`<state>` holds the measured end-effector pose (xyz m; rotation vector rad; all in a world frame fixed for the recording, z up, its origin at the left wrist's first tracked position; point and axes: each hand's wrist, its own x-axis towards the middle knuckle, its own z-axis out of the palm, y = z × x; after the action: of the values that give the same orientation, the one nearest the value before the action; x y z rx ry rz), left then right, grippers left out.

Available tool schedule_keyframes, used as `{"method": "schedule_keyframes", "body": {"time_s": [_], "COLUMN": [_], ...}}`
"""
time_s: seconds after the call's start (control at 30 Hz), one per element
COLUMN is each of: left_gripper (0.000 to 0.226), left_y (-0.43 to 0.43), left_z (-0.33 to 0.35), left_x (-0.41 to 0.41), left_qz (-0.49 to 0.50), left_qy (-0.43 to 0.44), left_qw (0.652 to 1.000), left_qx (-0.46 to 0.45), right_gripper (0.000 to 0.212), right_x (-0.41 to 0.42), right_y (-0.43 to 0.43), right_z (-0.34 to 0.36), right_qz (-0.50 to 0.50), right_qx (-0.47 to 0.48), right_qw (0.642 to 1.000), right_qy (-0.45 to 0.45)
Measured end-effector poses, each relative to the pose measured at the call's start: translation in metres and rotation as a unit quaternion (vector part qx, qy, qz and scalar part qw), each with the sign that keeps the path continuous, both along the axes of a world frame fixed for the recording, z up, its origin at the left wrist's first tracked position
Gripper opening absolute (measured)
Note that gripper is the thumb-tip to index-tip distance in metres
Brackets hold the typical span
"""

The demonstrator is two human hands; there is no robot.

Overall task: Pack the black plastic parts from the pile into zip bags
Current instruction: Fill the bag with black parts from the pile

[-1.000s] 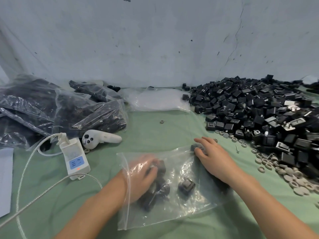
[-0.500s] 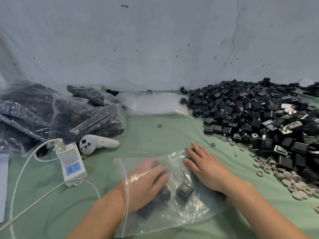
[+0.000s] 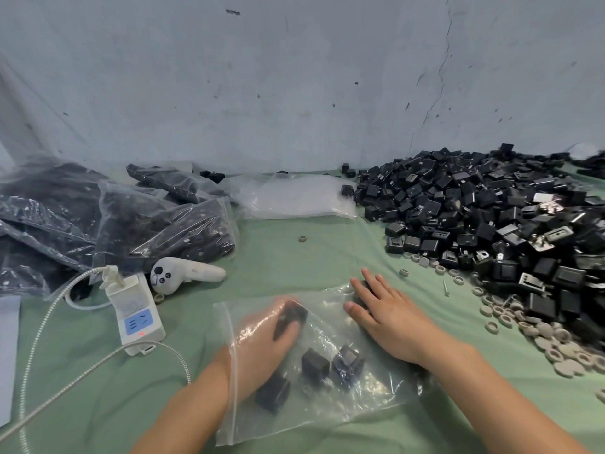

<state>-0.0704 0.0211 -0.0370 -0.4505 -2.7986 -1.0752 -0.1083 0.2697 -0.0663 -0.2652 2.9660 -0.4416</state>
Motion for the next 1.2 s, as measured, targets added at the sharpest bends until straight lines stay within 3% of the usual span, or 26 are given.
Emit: {"method": "schedule_keyframes", "body": {"time_s": [0.1,0.23,0.33,0.43,0.57,0.67,0.77,0.83,0.97,1.03,1.2], "left_gripper": [0.018,0.019,0.029,0.036,0.013,0.025,0.026,0.024,0.025,0.032,0.043], "left_y": [-0.002,0.0,0.0,-0.012,-0.027,-0.025,-0.016,-0.013,-0.006,-0.003,0.007], "left_z": [0.001,-0.003,-0.008,-0.008,-0.005,0.001,0.002,0.0,-0.004,-0.007,-0.011], "left_x": [0.001,0.0,0.0,-0.003,-0.005,-0.002,-0.002,-0.004,-0.013,-0.019,-0.025], "left_qz": [0.026,0.063,0.073,0.028,-0.044,-0.102,-0.152,-0.156,-0.151,-0.157,-0.178], "left_qy": [0.032,-0.05,-0.022,-0.003,-0.011,0.075,0.091,0.083,0.093,0.062,0.026], "left_qw": [0.999,0.993,0.996,1.0,0.999,0.989,0.979,0.978,0.976,0.979,0.983], "left_qx": [-0.014,0.083,0.043,-0.008,-0.027,-0.079,-0.105,-0.107,-0.127,-0.114,-0.045], "right_gripper": [0.072,0.072,0.073,0.075,0.078,0.087,0.074,0.06,0.047,0.047,0.057], "right_x": [0.0,-0.001,0.0,0.0,0.0,0.001,0.002,0.003,0.004,0.004,0.003], "right_y": [0.0,0.0,0.0,0.0,0.0,0.0,-0.001,-0.001,0.01,0.015,0.007], "right_z": [0.0,0.0,0.0,0.001,0.001,0.003,0.005,0.009,0.023,0.025,0.01], "right_qz": [-0.002,-0.003,-0.003,-0.003,-0.005,-0.007,-0.009,-0.023,-0.087,-0.097,-0.058], "right_qx": [0.0,-0.001,-0.003,-0.003,-0.015,-0.035,-0.044,-0.113,-0.313,-0.286,-0.078], "right_qw": [1.0,1.0,1.0,1.0,1.0,0.999,0.999,0.993,0.945,0.953,0.995], "right_qy": [-0.001,-0.001,-0.003,-0.003,-0.005,-0.009,-0.011,-0.007,0.016,0.037,0.008]}}
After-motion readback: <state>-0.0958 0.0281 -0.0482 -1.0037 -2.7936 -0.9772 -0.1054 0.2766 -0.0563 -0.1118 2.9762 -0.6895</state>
